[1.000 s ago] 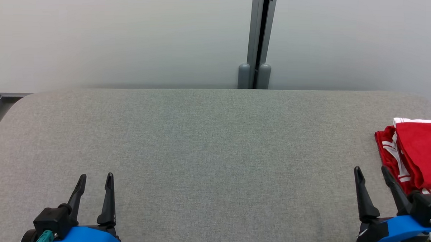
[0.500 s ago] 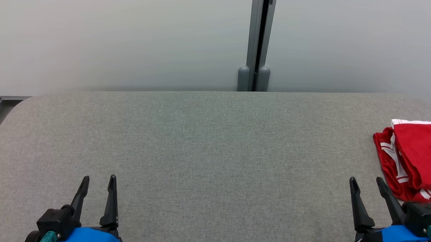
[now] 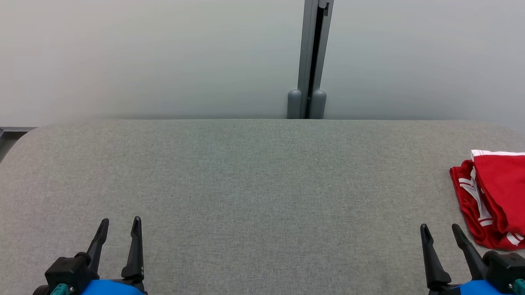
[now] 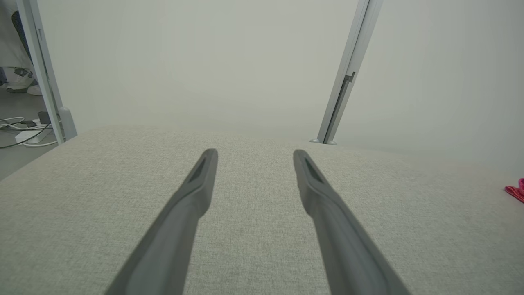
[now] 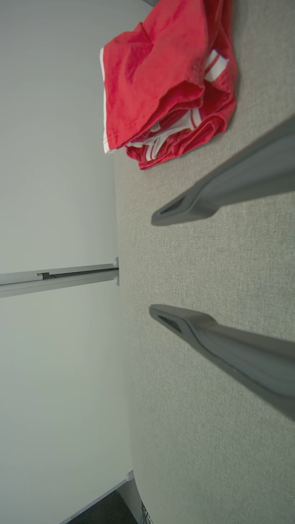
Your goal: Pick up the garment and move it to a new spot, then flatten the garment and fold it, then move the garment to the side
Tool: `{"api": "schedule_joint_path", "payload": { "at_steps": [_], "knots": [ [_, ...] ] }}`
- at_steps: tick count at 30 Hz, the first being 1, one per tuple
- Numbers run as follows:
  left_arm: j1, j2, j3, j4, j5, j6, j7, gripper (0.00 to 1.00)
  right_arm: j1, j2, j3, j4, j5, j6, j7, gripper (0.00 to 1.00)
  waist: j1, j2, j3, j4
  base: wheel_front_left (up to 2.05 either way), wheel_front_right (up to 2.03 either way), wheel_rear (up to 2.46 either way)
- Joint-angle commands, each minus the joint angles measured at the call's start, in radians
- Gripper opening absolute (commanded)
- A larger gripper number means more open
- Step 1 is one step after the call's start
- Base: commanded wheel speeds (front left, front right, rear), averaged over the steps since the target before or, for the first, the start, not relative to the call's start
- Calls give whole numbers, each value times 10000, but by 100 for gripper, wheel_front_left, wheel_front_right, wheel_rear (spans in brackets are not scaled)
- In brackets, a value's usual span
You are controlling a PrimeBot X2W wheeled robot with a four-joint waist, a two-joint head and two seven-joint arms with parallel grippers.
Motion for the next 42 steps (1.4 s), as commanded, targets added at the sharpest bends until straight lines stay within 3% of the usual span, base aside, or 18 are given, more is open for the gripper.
{"api": "schedule_joint_path", "payload": {
  "at_steps": [1,10,11,19,42],
  "knots": [
    [78,-18,72,24,-12,-53,-40,100,105,-70,31,48,33,-1,-90,100,0,0,-13,-12,0,0,0],
    [90,-32,-11,189,-183,-68,-40,100,122,-77,133,336,88,-1,-282,100,0,0,-49,-117,0,0,0],
    [33,-21,-42,194,-175,-4,0,0,-1,-34,132,343,79,-2,-226,0,0,0,-49,-120,0,0,0],
    [458,-259,-64,761,-346,1,99,0,106,75,166,1029,215,-2,-143,0,2,0,-46,-125,0,0,0],
    [14,-442,505,198,-4022,-15,1164,0,-360,188,-33,941,4271,-2,491,0,1,0,55,-106,0,0,0]
  ]
}}
